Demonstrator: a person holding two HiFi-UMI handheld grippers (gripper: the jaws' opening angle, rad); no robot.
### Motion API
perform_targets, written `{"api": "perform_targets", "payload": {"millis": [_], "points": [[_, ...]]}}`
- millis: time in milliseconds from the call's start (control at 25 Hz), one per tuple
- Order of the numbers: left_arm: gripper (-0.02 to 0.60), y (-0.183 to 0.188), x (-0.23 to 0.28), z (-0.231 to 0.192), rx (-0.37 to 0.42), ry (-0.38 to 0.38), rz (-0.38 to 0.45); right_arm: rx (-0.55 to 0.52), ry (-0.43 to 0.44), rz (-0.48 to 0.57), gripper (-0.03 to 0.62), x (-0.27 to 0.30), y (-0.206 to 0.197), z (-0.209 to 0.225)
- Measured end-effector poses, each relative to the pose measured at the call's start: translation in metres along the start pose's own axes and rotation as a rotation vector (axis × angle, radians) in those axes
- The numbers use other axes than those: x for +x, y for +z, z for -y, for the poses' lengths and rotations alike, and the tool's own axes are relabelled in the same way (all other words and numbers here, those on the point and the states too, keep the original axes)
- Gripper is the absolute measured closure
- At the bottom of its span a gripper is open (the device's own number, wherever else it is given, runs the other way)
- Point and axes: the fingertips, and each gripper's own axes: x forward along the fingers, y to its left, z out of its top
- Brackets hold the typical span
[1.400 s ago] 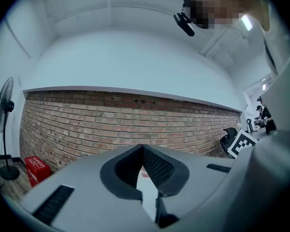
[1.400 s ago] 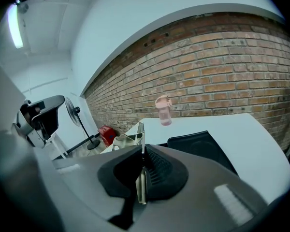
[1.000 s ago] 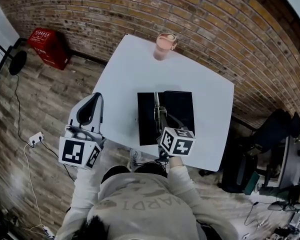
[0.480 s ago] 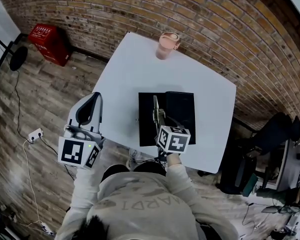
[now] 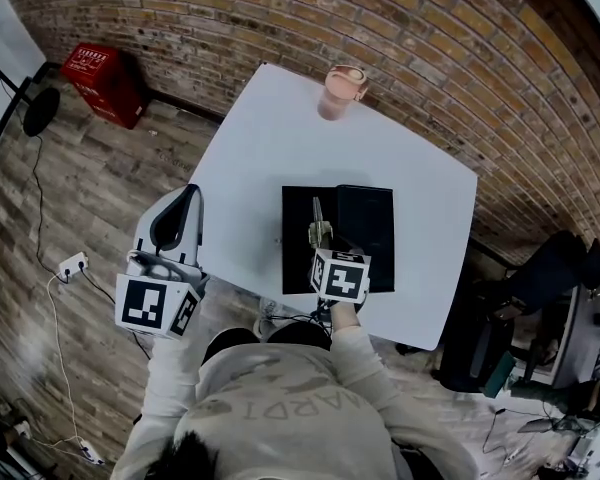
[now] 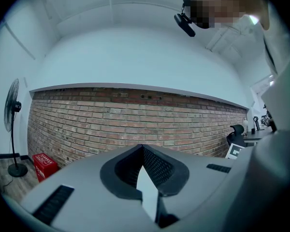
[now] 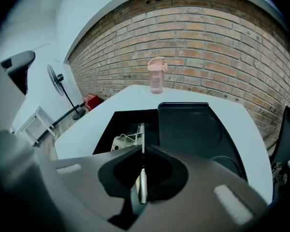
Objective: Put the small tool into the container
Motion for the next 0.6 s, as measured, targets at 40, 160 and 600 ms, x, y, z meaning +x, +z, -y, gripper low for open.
{"api": "perform_targets", "payload": {"millis": [40, 160, 600], "points": [[0.577, -0.0004, -0.0005, -0.0011, 0.0, 0.002, -0.001, -0.01, -0.006, -0.012, 0.58, 0.0015, -0.0008, -0.0007], [0.577, -0.0014, -0.0021, -0.0038, -0.003, 0.008, -0.003, -0.04, -0.015, -0.042, 0.58, 0.005, -0.0029, -0.0033], [0.577, 0.0004, -0.0077, -0.004, -0.006, 0.014, 0.001, -0.088, -0.012, -0.069, 0.572, 0.0043, -0.0048, -0.0085]]}}
